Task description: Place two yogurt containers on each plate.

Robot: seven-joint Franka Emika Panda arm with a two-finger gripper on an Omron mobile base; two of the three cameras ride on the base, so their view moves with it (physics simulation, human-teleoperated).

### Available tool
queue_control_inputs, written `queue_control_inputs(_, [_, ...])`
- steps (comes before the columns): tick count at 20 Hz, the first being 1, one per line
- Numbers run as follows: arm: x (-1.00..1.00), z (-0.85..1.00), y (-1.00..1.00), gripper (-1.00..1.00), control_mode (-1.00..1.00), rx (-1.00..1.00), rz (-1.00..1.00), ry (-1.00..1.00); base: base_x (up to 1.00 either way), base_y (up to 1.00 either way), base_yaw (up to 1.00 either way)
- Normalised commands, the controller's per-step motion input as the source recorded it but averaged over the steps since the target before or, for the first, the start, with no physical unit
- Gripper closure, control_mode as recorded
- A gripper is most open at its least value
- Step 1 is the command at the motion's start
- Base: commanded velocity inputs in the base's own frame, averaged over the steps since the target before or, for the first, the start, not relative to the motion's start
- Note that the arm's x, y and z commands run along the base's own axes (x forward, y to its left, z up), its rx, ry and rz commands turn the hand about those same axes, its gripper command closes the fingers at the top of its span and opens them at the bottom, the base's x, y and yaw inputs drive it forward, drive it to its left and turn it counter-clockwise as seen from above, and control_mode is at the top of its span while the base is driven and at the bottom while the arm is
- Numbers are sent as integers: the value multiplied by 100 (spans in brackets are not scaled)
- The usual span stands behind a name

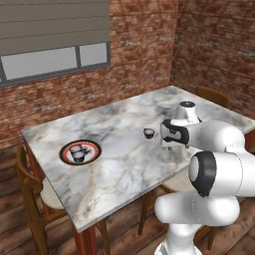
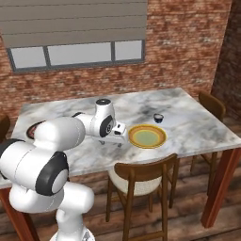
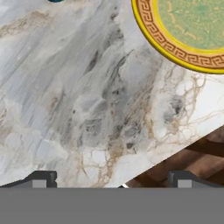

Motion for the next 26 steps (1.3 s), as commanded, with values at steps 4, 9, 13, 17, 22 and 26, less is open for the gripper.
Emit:
queue_control_inputs(4, [0, 0, 0, -100, 100, 0, 0, 0, 4, 28, 3])
queue_control_inputs(9, [0, 0, 0, -100, 100, 0, 0, 0, 73, 2, 0])
queue_control_inputs(13, [0, 0, 0, -100, 100, 0, 0, 0, 100, 0, 0])
queue_control_inputs(17, [50, 0, 4, -100, -100, 0, 0, 0, 50, 0, 0])
queue_control_inputs(22, [100, 48, 25, -100, -100, 0, 0, 0, 0, 0, 0])
queue_control_inputs(26, [100, 17, 9, -100, -100, 4, 0, 0, 0, 0, 0])
